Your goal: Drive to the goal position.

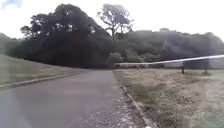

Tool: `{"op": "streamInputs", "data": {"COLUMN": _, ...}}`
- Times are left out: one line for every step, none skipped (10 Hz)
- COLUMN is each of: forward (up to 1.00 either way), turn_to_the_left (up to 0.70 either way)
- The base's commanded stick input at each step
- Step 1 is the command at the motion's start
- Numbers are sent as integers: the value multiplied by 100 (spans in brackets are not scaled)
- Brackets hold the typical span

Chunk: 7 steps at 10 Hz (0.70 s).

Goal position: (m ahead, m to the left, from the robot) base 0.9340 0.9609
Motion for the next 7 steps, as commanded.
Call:
{"op": "streamInputs", "data": {"forward": 70, "turn_to_the_left": 14}}
{"op": "streamInputs", "data": {"forward": 70, "turn_to_the_left": 7}}
{"op": "streamInputs", "data": {"forward": 70, "turn_to_the_left": 0}}
{"op": "streamInputs", "data": {"forward": 70, "turn_to_the_left": 0}}
{"op": "streamInputs", "data": {"forward": 70, "turn_to_the_left": 0}}
{"op": "streamInputs", "data": {"forward": 70, "turn_to_the_left": 0}}
{"op": "streamInputs", "data": {"forward": 70, "turn_to_the_left": 0}}
